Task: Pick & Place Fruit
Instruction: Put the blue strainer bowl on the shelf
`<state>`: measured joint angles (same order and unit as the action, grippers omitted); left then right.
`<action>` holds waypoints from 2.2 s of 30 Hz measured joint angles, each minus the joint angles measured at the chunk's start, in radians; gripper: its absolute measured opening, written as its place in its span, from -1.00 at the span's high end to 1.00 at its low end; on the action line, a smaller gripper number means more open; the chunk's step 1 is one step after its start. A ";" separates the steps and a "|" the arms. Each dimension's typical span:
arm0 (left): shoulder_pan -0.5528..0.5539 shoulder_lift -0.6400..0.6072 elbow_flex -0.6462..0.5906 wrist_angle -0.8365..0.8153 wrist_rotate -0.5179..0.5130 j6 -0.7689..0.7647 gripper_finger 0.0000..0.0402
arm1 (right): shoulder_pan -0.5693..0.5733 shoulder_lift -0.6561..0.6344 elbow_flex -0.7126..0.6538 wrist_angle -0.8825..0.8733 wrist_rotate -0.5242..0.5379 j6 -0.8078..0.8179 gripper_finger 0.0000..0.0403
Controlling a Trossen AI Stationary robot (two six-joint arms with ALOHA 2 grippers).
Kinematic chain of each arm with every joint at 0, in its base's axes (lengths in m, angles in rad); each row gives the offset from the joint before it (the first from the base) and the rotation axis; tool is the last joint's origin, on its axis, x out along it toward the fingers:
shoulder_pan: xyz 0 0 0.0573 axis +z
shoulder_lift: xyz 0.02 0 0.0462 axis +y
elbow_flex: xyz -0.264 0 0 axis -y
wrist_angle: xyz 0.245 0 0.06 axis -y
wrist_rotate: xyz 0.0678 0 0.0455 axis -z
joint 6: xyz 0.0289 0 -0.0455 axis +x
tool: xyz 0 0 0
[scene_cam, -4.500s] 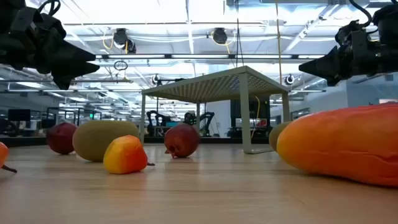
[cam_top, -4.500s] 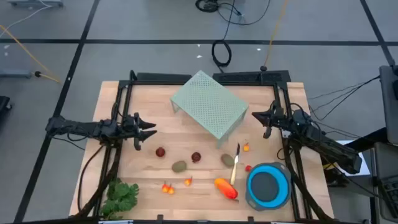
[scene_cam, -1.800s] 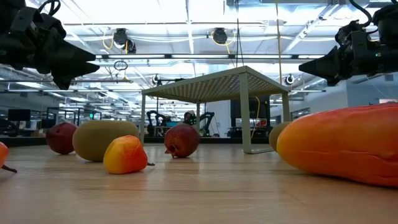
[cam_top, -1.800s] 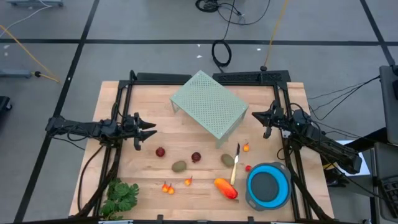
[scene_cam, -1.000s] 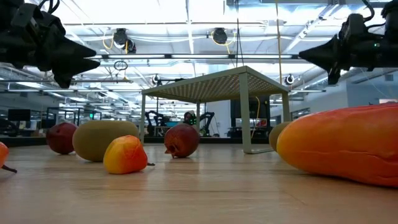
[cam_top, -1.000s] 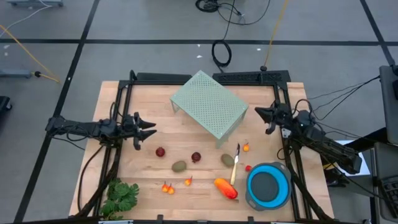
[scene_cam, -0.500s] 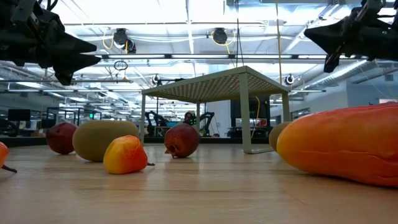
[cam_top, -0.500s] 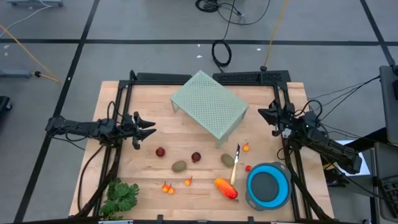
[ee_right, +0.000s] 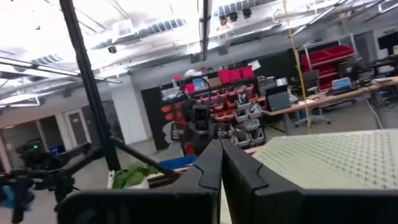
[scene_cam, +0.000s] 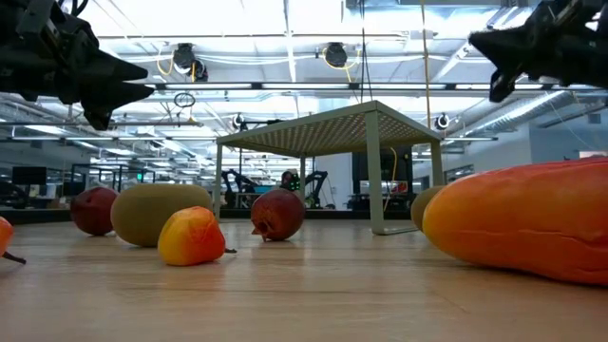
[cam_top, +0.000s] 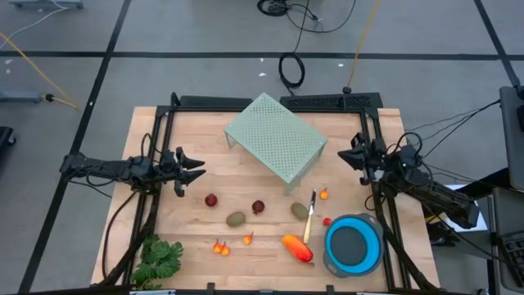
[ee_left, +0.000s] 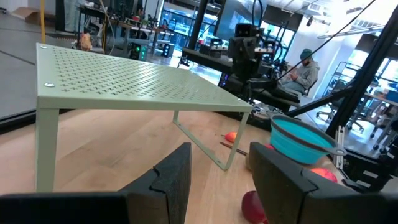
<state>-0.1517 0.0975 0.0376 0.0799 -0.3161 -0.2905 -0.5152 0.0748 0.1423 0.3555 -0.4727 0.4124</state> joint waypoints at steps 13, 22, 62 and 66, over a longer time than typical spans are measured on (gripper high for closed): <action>0.000 0.000 0.000 0.000 0.000 0.000 0.20 | 0.061 0.279 0.396 -0.575 -0.196 -0.114 1.00; 0.000 0.000 0.000 0.000 0.000 -0.001 0.20 | 0.286 0.460 0.579 -0.901 -0.093 -0.257 1.00; 0.000 0.000 0.000 0.000 0.000 -0.001 0.20 | 0.936 1.102 0.854 -1.467 0.260 -0.221 0.48; 0.000 0.000 0.000 0.000 0.000 -0.001 0.20 | 0.936 1.102 0.854 -1.467 0.237 -0.227 0.19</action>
<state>-0.1518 0.0978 0.0376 0.0795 -0.3161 -0.2916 0.4210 1.1770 0.9962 -1.1110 -0.2362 0.1858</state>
